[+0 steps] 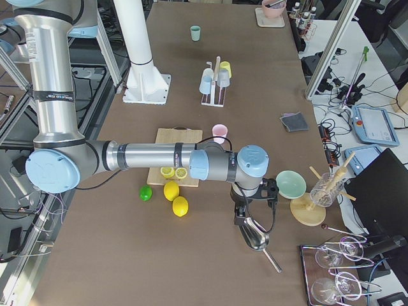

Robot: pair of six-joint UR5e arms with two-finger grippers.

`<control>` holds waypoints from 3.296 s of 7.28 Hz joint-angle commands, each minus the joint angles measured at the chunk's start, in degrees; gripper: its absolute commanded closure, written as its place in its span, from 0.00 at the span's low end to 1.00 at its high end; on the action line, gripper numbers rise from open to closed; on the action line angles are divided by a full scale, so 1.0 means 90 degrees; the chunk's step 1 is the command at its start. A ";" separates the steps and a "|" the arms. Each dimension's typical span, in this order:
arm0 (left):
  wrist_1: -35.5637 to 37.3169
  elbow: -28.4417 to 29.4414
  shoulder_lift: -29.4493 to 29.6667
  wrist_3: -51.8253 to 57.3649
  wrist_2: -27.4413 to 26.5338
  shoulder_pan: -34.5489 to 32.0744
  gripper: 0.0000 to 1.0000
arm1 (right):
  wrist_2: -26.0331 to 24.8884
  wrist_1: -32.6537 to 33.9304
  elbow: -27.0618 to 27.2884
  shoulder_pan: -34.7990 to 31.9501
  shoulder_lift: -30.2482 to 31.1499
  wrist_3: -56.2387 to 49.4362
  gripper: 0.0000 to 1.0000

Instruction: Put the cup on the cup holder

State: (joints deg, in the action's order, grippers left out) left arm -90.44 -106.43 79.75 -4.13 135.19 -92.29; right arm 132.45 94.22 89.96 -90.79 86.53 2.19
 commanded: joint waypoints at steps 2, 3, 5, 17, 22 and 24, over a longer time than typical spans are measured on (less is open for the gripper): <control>-0.0010 0.0019 0.0016 -0.0010 0.0027 0.0000 0.02 | 0.0010 0.0000 0.0014 0.0000 -0.0005 -0.0008 0.00; -0.0039 0.0048 0.0026 -0.0010 0.0047 -0.0010 0.02 | 0.0010 0.0000 0.0014 0.0000 -0.0005 -0.0008 0.00; -0.0039 0.0067 0.0123 -0.0010 0.0047 -0.0010 0.02 | 0.0010 0.0000 0.0014 0.0000 0.0005 -0.0008 0.00; 0.2151 0.0213 0.1497 -0.0049 0.0408 0.0603 0.02 | 0.0010 0.0000 0.0043 0.0039 -0.0044 0.0001 0.00; 0.4332 0.0526 0.1725 0.0000 0.0796 0.1473 0.02 | 0.0010 0.0010 0.0053 0.0136 -0.0248 0.0011 0.00; 0.5075 0.0555 0.1715 0.0048 0.1110 0.1776 0.02 | 0.0019 0.0019 0.0053 0.0234 -0.0346 0.0040 0.00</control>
State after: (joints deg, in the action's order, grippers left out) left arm -48.96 -101.68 95.26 -3.99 143.26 -78.14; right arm 132.56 94.36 90.39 -89.20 83.87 2.37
